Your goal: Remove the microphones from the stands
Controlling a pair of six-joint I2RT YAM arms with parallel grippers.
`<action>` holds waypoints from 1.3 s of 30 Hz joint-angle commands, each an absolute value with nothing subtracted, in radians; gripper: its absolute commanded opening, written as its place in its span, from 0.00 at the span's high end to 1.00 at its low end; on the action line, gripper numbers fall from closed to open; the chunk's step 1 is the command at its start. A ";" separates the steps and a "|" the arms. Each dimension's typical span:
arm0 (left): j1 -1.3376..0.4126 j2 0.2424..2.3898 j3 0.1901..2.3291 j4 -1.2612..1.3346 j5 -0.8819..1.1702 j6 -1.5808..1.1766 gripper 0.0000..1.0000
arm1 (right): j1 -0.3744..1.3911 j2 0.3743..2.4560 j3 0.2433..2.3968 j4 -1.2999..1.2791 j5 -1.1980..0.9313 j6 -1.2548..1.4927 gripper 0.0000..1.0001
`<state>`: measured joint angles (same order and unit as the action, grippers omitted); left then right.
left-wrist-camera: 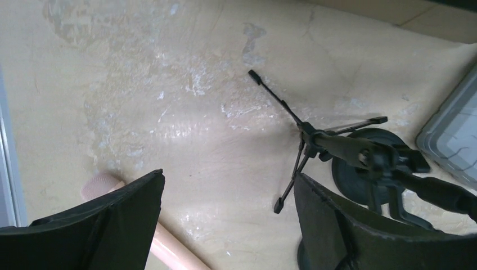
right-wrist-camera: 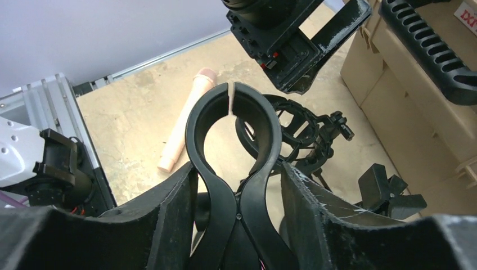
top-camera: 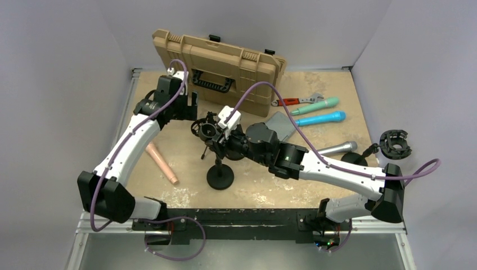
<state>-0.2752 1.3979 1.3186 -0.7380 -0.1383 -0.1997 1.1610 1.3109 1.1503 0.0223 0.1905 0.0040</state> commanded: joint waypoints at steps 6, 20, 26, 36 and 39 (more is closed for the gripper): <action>-0.366 1.231 1.247 -0.589 -0.261 -0.125 0.17 | 1.158 1.332 1.085 0.005 0.255 -0.016 0.80; -0.379 1.043 1.137 -0.457 -0.398 -0.128 0.17 | 1.176 1.434 0.991 -0.015 0.315 -0.008 0.81; -0.414 0.973 1.087 -0.387 -0.405 -0.102 0.16 | 1.177 1.484 0.996 -0.004 0.322 -0.008 0.73; -0.445 0.817 1.138 -0.423 -0.266 -0.146 0.12 | 1.177 1.325 1.011 0.058 0.317 0.050 0.33; -0.444 0.777 1.188 -0.482 -0.195 -0.172 0.12 | 1.177 1.269 1.031 0.062 0.309 0.058 0.30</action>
